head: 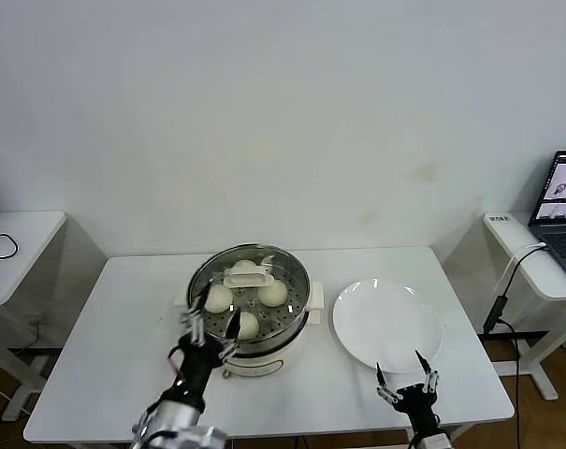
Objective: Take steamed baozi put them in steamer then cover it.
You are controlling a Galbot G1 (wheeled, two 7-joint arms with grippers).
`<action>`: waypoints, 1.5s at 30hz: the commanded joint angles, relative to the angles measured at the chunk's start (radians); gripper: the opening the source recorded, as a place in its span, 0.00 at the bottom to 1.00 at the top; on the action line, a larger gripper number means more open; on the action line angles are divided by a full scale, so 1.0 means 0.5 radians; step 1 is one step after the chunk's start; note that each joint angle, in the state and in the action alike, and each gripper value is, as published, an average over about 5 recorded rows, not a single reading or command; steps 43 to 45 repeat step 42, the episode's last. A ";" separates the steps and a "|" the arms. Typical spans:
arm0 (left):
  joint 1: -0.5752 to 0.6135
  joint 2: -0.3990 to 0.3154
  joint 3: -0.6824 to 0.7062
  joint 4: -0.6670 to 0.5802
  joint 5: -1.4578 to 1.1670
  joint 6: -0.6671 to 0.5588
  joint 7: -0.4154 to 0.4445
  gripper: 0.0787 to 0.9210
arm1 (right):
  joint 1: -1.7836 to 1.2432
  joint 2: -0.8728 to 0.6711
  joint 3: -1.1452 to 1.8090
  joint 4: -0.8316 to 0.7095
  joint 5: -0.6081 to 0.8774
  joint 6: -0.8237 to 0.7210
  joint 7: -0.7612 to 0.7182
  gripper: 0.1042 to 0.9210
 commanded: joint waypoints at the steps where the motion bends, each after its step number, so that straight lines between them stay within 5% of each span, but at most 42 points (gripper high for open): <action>1: 0.655 -0.084 -0.535 -0.040 -2.265 -0.564 -0.477 0.88 | -0.064 -0.100 0.028 0.110 0.094 0.003 -0.017 0.88; 8: 0.887 -0.058 -0.620 0.108 -2.194 -0.808 -0.399 0.88 | -0.183 -0.178 0.076 0.194 0.298 -0.013 -0.100 0.88; 19: 0.915 -0.023 -0.711 0.362 -2.216 -1.002 -0.278 0.88 | -0.297 -0.174 0.093 0.272 0.397 -0.053 -0.174 0.88; 45: 0.771 0.055 -0.744 0.387 -2.309 -0.764 -0.217 0.88 | -0.276 -0.126 -0.016 0.278 0.448 -0.097 -0.148 0.88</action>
